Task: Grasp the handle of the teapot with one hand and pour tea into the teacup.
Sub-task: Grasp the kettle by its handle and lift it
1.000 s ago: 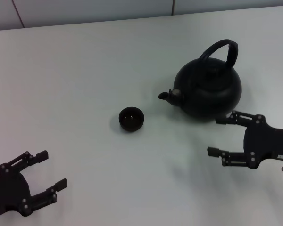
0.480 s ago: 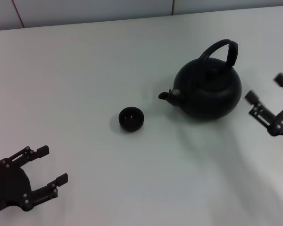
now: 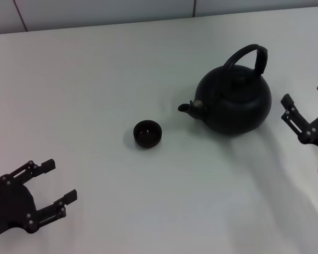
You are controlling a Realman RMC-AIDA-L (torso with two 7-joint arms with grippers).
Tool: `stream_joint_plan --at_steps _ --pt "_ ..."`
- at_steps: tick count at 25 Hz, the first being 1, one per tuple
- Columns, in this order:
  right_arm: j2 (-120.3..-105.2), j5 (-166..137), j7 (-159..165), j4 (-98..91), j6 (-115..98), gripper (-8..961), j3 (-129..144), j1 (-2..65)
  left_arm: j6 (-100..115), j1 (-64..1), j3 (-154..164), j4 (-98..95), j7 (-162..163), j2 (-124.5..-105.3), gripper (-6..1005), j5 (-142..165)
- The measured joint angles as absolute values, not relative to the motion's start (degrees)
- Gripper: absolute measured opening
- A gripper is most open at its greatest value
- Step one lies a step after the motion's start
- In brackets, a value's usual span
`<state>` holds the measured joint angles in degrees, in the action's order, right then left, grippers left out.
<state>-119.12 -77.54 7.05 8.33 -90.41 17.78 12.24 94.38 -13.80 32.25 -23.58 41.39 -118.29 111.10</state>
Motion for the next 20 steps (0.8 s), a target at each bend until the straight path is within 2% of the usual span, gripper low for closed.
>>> stream_joint_plan --at_steps 20 --pt "-118.39 -95.72 44.96 -22.54 -73.92 686 25.43 22.28 94.24 -14.26 32.25 -20.32 40.81 -118.54 802 107.9"
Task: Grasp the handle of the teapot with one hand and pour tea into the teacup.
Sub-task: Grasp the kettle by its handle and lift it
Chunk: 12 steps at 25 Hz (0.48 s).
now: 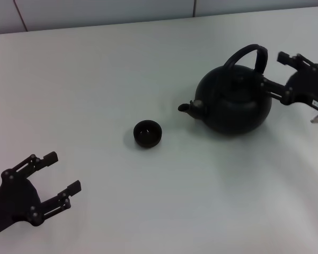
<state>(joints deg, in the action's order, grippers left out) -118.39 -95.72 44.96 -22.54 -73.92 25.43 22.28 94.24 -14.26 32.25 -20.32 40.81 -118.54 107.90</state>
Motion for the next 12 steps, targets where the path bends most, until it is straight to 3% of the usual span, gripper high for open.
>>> stream_joint_plan --at_steps 8,12 --pt "-116.65 -101.47 50.67 -25.95 -72.25 679 25.4 25.62 94.02 -14.27 32.26 -20.02 40.78 -118.55 801 106.42" --pt "-116.5 -101.94 50.7 -26.16 -72.23 676 25.71 25.72 94.03 -14.35 32.26 -20.02 40.78 -118.55 801 106.07"
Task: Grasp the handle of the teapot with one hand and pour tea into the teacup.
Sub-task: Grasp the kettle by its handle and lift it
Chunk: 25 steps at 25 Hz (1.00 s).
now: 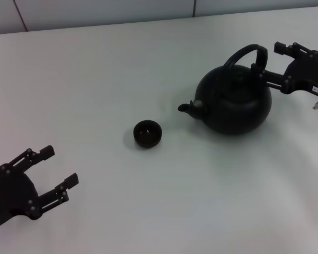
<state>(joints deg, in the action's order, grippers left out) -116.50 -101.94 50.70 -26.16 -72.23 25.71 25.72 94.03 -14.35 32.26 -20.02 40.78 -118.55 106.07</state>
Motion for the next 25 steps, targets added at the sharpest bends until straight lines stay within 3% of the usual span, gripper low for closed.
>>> stream_joint_plan --at_steps 11,16,25 --pt "-116.28 -103.5 50.73 -26.34 -70.96 667 25.78 26.67 94.15 -14.59 32.26 -19.14 40.7 -118.62 802 105.23" --pt "-116.12 -103.83 50.76 -26.12 -70.63 455 26.0 27.41 94.24 -14.59 32.26 -19.11 40.69 -118.64 802 105.23" --pt "-116.08 -104.82 50.92 -25.57 -69.97 273 26.18 28.5 94.31 -14.59 32.26 -18.81 40.69 -118.64 801 105.17"
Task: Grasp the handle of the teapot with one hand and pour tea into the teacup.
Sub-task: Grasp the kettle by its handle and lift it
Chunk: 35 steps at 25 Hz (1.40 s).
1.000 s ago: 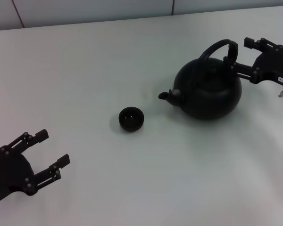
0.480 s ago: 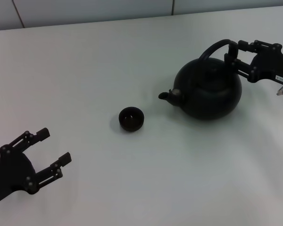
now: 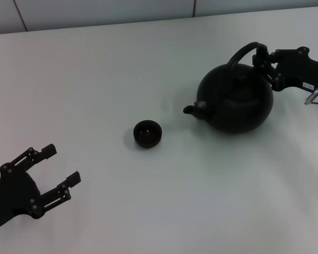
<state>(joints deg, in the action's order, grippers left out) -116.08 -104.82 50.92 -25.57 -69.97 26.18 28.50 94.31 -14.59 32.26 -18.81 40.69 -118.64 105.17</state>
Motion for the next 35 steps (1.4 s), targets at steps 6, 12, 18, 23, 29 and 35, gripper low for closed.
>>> stream_joint_plan --at_steps 6,12,18,23,29,35 --pt "-116.16 -104.43 50.93 -25.48 -70.23 145 25.73 28.53 94.37 -14.59 32.26 -18.81 40.69 -118.64 802 105.18" --pt "-116.42 -101.21 52.56 -25.44 -70.44 78 25.43 28.43 94.38 -14.59 32.25 -18.77 40.69 -118.64 801 105.2" --pt "-117.09 -100.9 56.43 -25.44 -69.68 77 25.76 31.35 94.41 -14.66 32.26 -18.62 39.91 -118.63 802 105.21" --pt "-118.17 -101.21 59.28 -25.29 -66.68 77 26.14 35.0 94.65 -14.81 32.46 -18.62 39.9 -118.63 802 105.2" --pt "-118.47 -101.49 59.45 -23.81 -65.66 78 26.54 36.97 95.28 -14.85 32.5 -18.63 39.9 -118.63 801 105.2" --pt "-118.62 -101.46 59.15 -23.84 -65.21 78 28.57 37.09 95.8 -15.02 32.46 -18.63 39.9 -118.63 801 105.2"
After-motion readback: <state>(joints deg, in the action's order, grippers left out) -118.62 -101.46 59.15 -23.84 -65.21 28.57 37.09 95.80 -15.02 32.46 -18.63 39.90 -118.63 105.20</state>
